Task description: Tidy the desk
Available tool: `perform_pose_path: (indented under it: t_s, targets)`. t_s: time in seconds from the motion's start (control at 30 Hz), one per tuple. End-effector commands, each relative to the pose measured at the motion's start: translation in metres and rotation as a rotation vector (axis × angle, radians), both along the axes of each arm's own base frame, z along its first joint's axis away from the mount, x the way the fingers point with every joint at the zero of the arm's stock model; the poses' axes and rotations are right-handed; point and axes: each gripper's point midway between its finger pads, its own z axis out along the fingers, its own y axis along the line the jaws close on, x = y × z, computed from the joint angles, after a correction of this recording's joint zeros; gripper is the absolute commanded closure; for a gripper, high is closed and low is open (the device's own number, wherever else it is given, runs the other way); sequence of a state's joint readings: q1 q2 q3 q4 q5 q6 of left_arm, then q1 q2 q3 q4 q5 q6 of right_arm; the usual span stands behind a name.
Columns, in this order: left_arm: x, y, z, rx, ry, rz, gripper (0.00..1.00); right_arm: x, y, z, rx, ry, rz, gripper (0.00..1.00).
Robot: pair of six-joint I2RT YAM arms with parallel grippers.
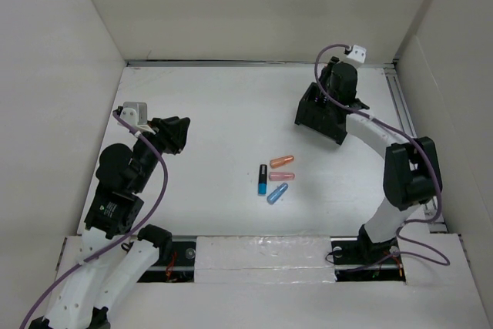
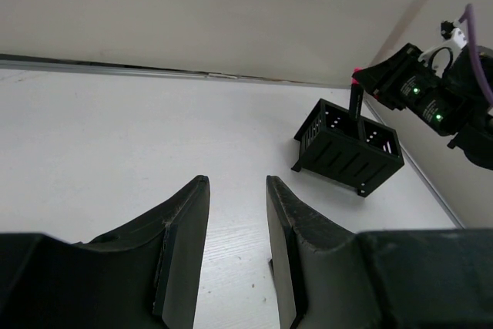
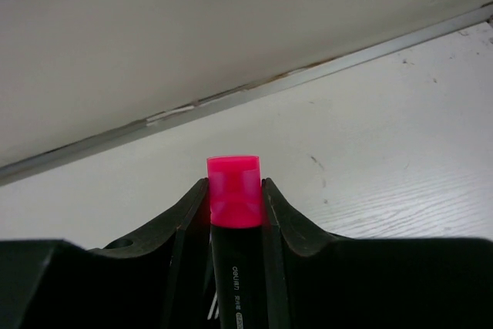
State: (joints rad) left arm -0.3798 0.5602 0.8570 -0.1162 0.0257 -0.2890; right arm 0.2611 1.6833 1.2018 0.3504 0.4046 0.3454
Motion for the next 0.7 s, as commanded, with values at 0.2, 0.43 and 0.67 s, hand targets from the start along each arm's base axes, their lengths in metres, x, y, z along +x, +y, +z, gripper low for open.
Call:
perform_pose_path:
  t_s: [0.2, 0.43, 0.67]
  targets:
    - [0.004, -0.001, 0.006, -0.001, -0.031, 0.001, 0.68, 0.019, -0.025, -0.002, -0.095, -0.016, -0.147, 0.89]
    - [0.005, -0.002, 0.006, 0.000, -0.027, -0.002, 0.68, 0.014, -0.019, -0.006, -0.123, -0.018, -0.155, 0.87]
    - [0.006, -0.002, 0.003, 0.005, -0.019, 0.000, 0.68, 0.000, -0.013, -0.019, -0.104, -0.002, -0.160, 0.71]
